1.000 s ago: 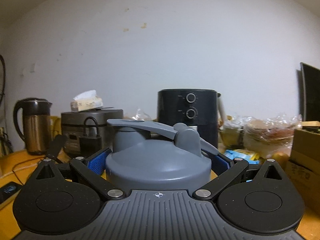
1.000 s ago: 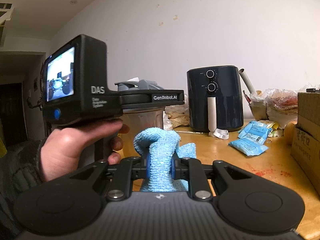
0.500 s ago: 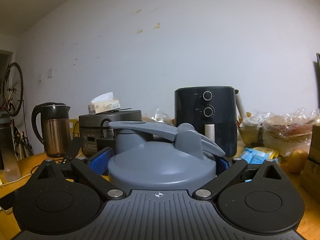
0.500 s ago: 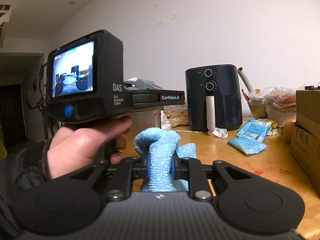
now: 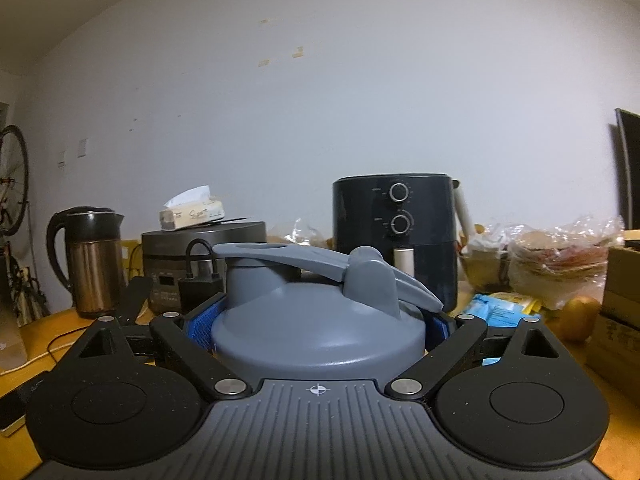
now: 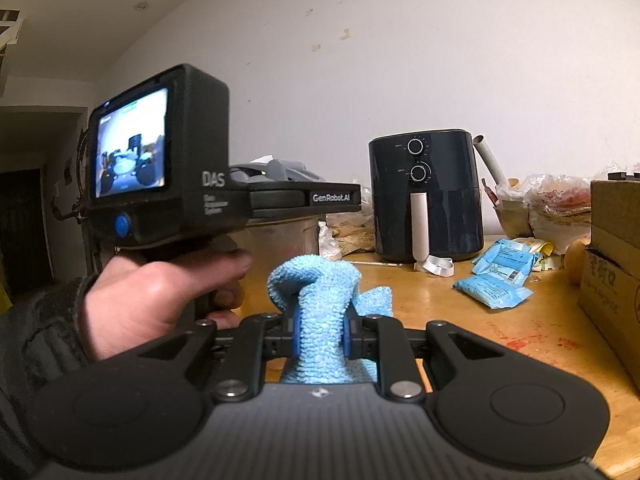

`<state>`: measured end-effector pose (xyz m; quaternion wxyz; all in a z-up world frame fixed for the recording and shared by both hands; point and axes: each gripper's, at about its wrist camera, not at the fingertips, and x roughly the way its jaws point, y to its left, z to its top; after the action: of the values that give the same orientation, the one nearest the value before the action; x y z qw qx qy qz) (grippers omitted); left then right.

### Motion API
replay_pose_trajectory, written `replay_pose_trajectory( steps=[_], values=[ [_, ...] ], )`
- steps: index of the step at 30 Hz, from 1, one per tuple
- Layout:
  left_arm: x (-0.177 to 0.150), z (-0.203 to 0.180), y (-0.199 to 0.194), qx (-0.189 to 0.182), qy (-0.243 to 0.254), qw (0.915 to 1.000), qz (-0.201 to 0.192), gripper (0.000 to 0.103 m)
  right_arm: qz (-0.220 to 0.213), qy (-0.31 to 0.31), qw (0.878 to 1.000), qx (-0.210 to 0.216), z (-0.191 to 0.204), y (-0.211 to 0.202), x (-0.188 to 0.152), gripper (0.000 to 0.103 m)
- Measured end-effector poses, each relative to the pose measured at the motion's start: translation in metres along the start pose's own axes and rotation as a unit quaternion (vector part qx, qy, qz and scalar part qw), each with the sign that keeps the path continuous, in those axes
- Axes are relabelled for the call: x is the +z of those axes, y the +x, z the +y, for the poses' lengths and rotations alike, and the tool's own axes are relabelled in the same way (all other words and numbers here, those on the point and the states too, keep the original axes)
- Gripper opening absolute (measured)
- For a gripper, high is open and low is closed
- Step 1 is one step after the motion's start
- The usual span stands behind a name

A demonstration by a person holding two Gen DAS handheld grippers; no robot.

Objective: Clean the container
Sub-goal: 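Hold the blue cloth at the bottle with the right gripper while the left gripper rotates the bottle, then wipe the blue cloth against the bottle side with the right gripper while the left gripper holds it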

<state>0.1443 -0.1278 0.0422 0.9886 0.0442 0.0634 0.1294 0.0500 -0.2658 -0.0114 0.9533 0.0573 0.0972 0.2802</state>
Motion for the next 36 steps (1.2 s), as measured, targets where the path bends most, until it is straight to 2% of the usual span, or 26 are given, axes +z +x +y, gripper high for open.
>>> replay_pose_trajectory(
  steps=[6, 19, 28, 36],
  values=[
    [-0.004, 0.005, -0.001, -0.027, 0.001, 0.9996, -0.013, 0.095, 0.001, 0.001, 1.000, 0.003, 0.002, 0.002, 0.000, 0.016],
    [-0.011, 0.023, 0.001, -0.127, 0.004, 0.9914, -0.032, 0.095, 0.004, 0.005, 1.000, 0.003, 0.004, 0.004, -0.001, 0.016],
    [-0.014, 0.038, 0.005, -0.202, 0.005, 0.9785, -0.038, 0.095, 0.005, 0.006, 1.000, 0.002, 0.004, 0.004, -0.002, 0.016],
    [-0.016, 0.048, 0.010, -0.265, 0.010, 0.9632, -0.043, 0.095, 0.006, 0.006, 1.000, 0.002, 0.007, 0.005, -0.002, 0.016]
  ],
)
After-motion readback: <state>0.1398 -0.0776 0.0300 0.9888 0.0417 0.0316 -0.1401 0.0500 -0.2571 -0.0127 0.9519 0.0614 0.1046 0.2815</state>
